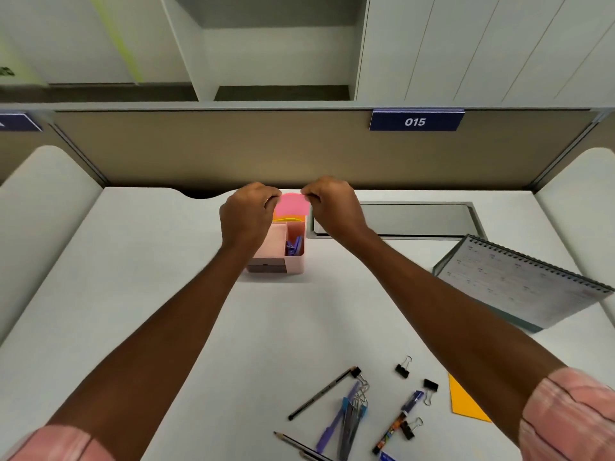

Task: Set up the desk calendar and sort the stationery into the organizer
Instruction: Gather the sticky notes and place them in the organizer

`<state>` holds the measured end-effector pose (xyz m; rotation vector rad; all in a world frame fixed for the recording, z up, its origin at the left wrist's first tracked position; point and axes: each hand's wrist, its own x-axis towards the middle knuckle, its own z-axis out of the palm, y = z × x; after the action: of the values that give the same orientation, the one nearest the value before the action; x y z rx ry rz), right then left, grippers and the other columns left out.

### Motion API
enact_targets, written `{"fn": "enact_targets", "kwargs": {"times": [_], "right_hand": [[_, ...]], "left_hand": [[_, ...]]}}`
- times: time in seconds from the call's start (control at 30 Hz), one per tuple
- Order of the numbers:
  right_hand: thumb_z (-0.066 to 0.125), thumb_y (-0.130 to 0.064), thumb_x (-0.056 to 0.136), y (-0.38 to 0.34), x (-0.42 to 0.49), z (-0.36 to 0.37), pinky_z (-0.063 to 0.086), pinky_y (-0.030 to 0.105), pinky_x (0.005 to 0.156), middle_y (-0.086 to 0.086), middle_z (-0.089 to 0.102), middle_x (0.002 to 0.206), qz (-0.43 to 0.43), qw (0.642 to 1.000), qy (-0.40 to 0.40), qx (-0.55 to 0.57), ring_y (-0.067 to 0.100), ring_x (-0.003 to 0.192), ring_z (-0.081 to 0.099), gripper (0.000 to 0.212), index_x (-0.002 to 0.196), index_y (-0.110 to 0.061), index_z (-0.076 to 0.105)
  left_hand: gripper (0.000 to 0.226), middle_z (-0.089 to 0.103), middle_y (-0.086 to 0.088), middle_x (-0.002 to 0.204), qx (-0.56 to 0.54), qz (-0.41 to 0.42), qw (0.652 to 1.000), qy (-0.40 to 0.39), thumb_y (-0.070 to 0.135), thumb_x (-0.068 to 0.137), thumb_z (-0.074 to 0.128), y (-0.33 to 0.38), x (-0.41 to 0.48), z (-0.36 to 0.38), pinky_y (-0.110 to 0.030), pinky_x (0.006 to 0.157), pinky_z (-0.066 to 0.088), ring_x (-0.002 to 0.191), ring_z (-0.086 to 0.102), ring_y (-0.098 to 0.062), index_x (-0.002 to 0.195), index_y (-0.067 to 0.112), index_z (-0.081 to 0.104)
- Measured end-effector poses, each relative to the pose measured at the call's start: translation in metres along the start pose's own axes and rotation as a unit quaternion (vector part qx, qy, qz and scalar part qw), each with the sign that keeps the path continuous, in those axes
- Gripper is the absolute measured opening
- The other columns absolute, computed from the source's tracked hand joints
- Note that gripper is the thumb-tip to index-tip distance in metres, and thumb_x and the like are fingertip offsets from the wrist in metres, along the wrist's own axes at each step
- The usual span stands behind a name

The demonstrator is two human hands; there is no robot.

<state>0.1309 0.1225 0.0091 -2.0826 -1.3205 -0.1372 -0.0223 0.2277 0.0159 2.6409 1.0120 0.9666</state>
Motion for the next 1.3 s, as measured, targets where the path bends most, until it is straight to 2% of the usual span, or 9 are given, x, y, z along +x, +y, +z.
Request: {"fn": "enact_targets", "kwargs": {"times": [0.1,0.3,0.5,0.67,0.8,0.9,1.0,1.1,1.3], "right_hand": [[0.064,-0.008,0.092,0.004,0.008,0.009,0.059,0.039,0.069,0.007,0.077,0.095,-0.011,1.0,0.012,-0.008,0.028,0.084,0.07,0.018,0.097,-0.011,0.081],[0.064,-0.006,0.09,0.01,0.016,0.031,0.06,0.039,0.07,0.005,0.078,0.095,-0.001,1.0,-0.014,-0.015,0.026,0.085,0.071,0.018,0.094,-0.012,0.08],[0.064,-0.012,0.091,0.013,0.012,0.047,0.049,0.027,0.064,0.001,0.078,0.092,0.028,0.996,-0.069,-0.053,0.024,0.083,0.069,0.016,0.093,-0.019,0.079],[0.061,-0.02,0.093,0.021,0.007,0.063,0.041,0.026,0.06,0.001,0.076,0.09,0.039,0.991,-0.112,-0.067,0.024,0.079,0.066,0.015,0.094,-0.021,0.077],[0.063,-0.025,0.097,0.026,0.004,0.071,0.047,0.026,0.064,0.004,0.076,0.093,0.04,0.988,-0.134,-0.068,0.022,0.081,0.067,0.017,0.099,-0.02,0.079],[0.063,-0.024,0.097,0.027,0.005,0.072,0.041,0.027,0.063,0.005,0.074,0.1,0.027,0.986,-0.144,-0.084,0.024,0.086,0.067,0.018,0.102,-0.018,0.079],[0.065,-0.02,0.095,0.026,0.006,0.072,0.047,0.031,0.064,0.007,0.069,0.106,0.02,0.985,-0.151,-0.082,0.026,0.093,0.066,0.017,0.104,-0.017,0.079],[0.07,-0.024,0.092,0.024,0.004,0.068,0.059,0.041,0.075,0.007,0.066,0.114,0.026,0.983,-0.164,-0.072,0.028,0.102,0.065,0.024,0.115,-0.018,0.075],[0.072,-0.024,0.092,0.026,-0.009,0.05,0.055,0.04,0.081,0.009,0.066,0.124,0.044,0.987,-0.15,-0.04,0.03,0.11,0.064,0.034,0.126,-0.017,0.069]], "left_hand": [[0.015,0.077,0.006,0.102,0.01,-0.002,1.0,0.01,0.028,0.095,0.067,-0.005,0.007,0.008,-0.036,0.067,0.057,0.088,0.071,-0.02,0.103,0.026,0.079],[0.016,0.077,0.003,0.104,0.041,-0.031,0.999,-0.005,0.029,0.096,0.067,-0.016,0.009,0.024,-0.032,0.068,0.053,0.088,0.071,-0.022,0.104,0.024,0.08],[0.024,0.074,-0.007,0.111,0.092,-0.054,0.987,-0.123,0.027,0.103,0.058,-0.028,0.007,0.044,-0.034,0.073,0.053,0.093,0.069,-0.027,0.114,0.018,0.077],[0.025,0.069,-0.011,0.112,0.133,-0.056,0.971,-0.192,0.029,0.103,0.057,-0.029,0.006,0.056,-0.034,0.076,0.054,0.093,0.067,-0.03,0.116,0.017,0.074],[0.023,0.064,-0.01,0.111,0.151,-0.042,0.959,-0.235,0.027,0.101,0.06,-0.029,0.005,0.061,-0.035,0.078,0.055,0.094,0.067,-0.029,0.117,0.019,0.073],[0.025,0.063,-0.011,0.114,0.154,-0.052,0.953,-0.254,0.028,0.1,0.062,-0.026,0.007,0.063,-0.038,0.084,0.057,0.096,0.067,-0.031,0.12,0.018,0.071],[0.026,0.062,-0.011,0.115,0.159,-0.054,0.95,-0.265,0.029,0.099,0.063,-0.024,0.006,0.062,-0.039,0.085,0.058,0.097,0.067,-0.031,0.122,0.017,0.07],[0.029,0.062,-0.012,0.117,0.158,-0.057,0.95,-0.263,0.03,0.1,0.06,-0.022,0.006,0.06,-0.04,0.086,0.058,0.099,0.068,-0.032,0.126,0.017,0.069],[0.031,0.067,-0.011,0.124,0.089,-0.074,0.972,-0.205,0.029,0.102,0.059,-0.003,-0.01,0.056,-0.042,0.086,0.057,0.104,0.067,-0.03,0.128,0.017,0.07]]}}
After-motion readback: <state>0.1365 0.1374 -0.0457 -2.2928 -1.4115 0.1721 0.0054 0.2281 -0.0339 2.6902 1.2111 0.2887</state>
